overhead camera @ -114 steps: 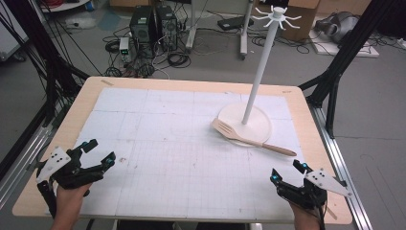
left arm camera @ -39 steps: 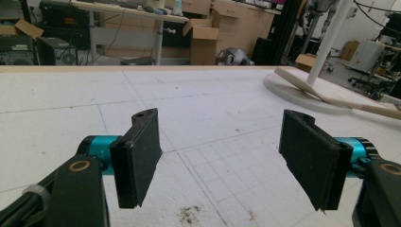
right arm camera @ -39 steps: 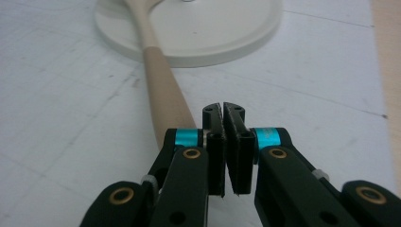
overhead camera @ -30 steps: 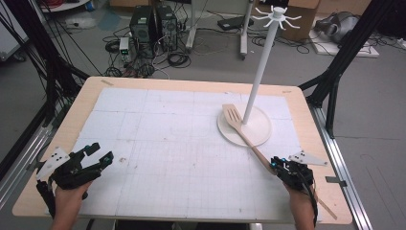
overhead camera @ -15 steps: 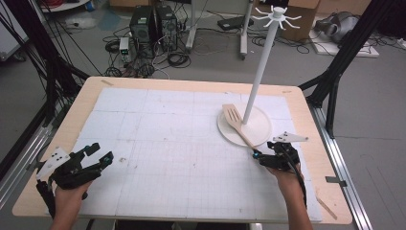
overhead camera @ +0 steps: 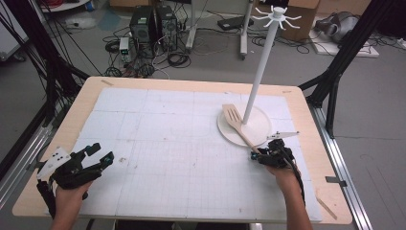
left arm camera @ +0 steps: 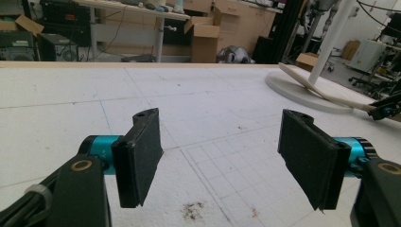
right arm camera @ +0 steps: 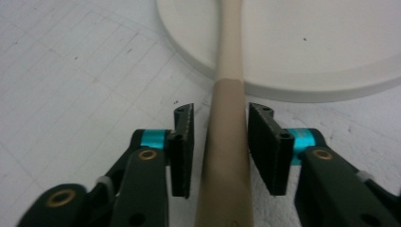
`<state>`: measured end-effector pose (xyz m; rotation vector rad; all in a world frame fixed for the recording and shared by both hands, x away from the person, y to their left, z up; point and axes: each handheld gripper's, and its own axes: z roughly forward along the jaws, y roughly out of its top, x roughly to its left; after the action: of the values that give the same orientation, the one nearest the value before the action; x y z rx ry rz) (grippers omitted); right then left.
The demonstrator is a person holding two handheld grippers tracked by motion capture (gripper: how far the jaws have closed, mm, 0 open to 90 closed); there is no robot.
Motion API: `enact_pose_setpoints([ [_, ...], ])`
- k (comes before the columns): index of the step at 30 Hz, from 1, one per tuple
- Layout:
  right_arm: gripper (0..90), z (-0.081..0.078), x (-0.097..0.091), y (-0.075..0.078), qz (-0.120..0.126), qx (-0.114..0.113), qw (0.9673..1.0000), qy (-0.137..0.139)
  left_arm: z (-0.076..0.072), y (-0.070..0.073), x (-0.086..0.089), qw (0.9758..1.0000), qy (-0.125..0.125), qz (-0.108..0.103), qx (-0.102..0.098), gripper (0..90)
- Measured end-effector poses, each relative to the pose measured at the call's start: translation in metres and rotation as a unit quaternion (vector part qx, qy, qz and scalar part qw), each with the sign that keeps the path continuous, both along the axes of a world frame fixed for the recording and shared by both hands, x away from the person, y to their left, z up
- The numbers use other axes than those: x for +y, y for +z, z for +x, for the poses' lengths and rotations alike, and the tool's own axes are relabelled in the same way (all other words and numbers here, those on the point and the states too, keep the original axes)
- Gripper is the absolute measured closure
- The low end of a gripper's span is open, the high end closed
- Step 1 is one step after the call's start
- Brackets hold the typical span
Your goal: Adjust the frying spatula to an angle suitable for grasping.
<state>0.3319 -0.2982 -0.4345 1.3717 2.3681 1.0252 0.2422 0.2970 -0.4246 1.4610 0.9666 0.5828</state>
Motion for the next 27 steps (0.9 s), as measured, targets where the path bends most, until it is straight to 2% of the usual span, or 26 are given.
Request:
enact_pose_setpoints([
  [5,70.1,0.000,0.001,-0.001,-0.013,-0.006,0.9999,-0.004,0.000,0.000,0.000,1.0000,0.000,0.001,0.000,31.0],
  [7,70.3,-0.001,0.003,0.000,-0.021,-0.017,0.9996,-0.004,0.000,0.000,0.000,1.0000,0.000,0.001,0.000,31.1],
  [8,70.5,-0.003,0.006,0.002,-0.024,-0.035,0.9991,-0.001,0.000,0.000,0.000,1.0000,0.000,0.000,0.001,31.1],
  [10,70.6,-0.004,0.009,0.004,-0.022,-0.040,0.9990,0.002,0.000,0.000,0.000,1.0000,-0.002,0.002,0.000,31.1],
  [16,70.7,-0.006,0.013,0.004,-0.028,-0.043,0.9985,0.020,0.000,0.000,0.000,1.0000,0.000,0.000,0.000,31.1],
  [19,70.7,-0.008,0.016,0.004,-0.024,-0.043,0.9982,0.035,0.000,0.000,0.000,1.0000,-0.001,0.000,0.000,31.1],
  [20,70.7,-0.009,0.020,0.004,-0.025,-0.045,0.9975,0.049,0.000,0.000,0.000,1.0000,-0.001,0.001,0.000,31.1],
  [27,70.7,-0.013,0.024,0.005,-0.021,-0.050,0.9965,0.063,0.000,0.000,0.001,1.0000,0.000,0.000,0.000,31.1],
])
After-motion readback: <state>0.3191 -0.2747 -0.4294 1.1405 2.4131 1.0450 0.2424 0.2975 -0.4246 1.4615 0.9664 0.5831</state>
